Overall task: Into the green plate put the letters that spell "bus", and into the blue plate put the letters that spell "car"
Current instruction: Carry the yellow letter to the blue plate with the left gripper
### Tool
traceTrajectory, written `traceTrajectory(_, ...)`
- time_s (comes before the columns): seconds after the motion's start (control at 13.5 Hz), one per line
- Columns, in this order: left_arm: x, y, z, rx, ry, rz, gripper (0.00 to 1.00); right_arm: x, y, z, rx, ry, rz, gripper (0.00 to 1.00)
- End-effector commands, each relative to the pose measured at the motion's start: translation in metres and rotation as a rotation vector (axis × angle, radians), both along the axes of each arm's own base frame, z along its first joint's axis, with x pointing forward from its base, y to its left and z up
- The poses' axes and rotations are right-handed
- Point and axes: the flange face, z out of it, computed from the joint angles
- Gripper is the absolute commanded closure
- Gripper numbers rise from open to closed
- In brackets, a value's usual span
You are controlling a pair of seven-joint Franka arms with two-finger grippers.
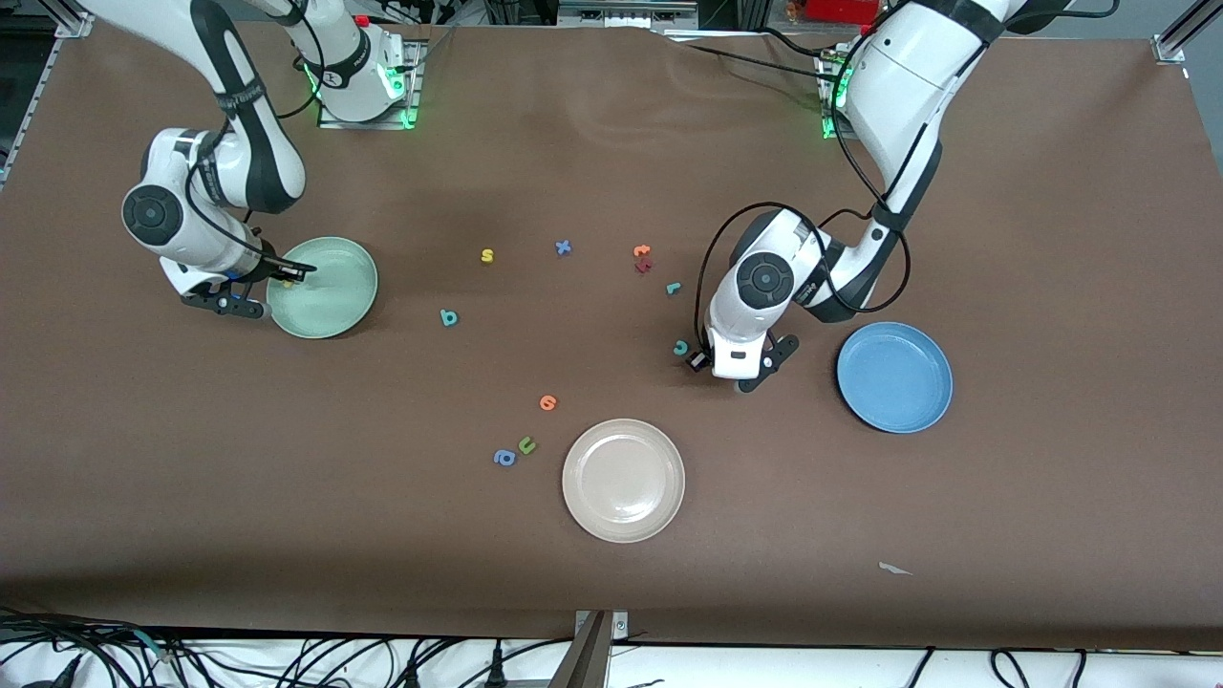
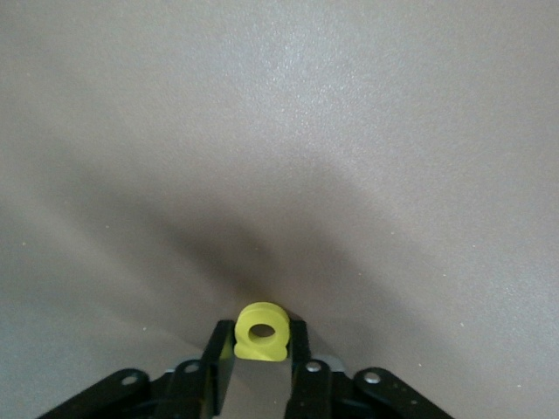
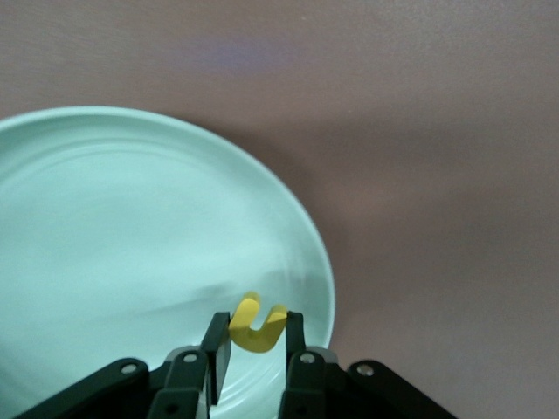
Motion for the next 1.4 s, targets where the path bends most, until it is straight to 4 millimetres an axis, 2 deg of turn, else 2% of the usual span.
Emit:
traceTrajectory(0.0, 0.002, -0.005, -0.009, 0.012, -0.014, -0.006, 0.72, 0.001, 0.001, -0.004, -0.008, 0.002, 0.033, 1.0)
traceTrajectory(0.07, 0.002, -0.004, -0.009, 0.012, -0.014, -0.008, 0.73, 0.001, 0.001, -0.004, -0.008, 0.002, 0.033, 0.98)
traceTrajectory(0.22, 0.002, -0.004, -0.008, 0.012, -0.015, -0.015, 0.74, 0.001, 0.001, -0.001, -0.005, -0.002, 0.029, 0.24)
traceTrajectory(0.3, 0.005, -0.003, -0.006, 0.01, -0.019, -0.015, 0.75, 0.003, 0.002, 0.003, -0.003, -0.013, 0.023, 0.01)
traceTrajectory(0.44, 0.015, -0.001, 0.005, 0.007, -0.033, -0.006, 0.75, 0.006, 0.006, 0.02, 0.013, -0.03, 0.018, 0.01)
traceTrajectory(0.59, 0.016, 0.001, 0.009, 0.015, -0.024, -0.021, 0.75, 0.011, 0.023, 0.043, 0.03, -0.033, -0.034, 0.01)
traceTrajectory(0.74, 0.019, 0.007, 0.015, 0.025, -0.016, -0.032, 0.76, 0.022, 0.07, 0.066, 0.016, -0.033, -0.124, 0.0)
traceTrajectory(0.81, 0.022, 0.019, 0.021, 0.041, 0.005, -0.054, 0.76, 0.026, 0.086, 0.074, 0.012, -0.032, -0.127, 0.0)
traceTrajectory(0.89, 0.025, 0.033, 0.03, 0.061, 0.037, -0.11, 0.76, 0.031, 0.099, 0.078, 0.012, -0.039, -0.129, 0.0)
traceTrajectory(1.03, 0.03, 0.063, 0.05, 0.082, 0.099, -0.284, 0.76, 0.034, 0.143, 0.078, 0.001, -0.055, -0.178, 0.01)
traceTrajectory(1.18, 0.041, 0.109, 0.073, 0.078, 0.153, -0.45, 0.76, 0.027, 0.197, 0.071, -0.02, -0.069, -0.262, 0.01)
traceTrajectory(1.33, 0.05, 0.158, 0.089, 0.064, 0.191, -0.538, 0.76, 0.036, 0.226, 0.06, -0.027, -0.077, -0.287, 0.01)
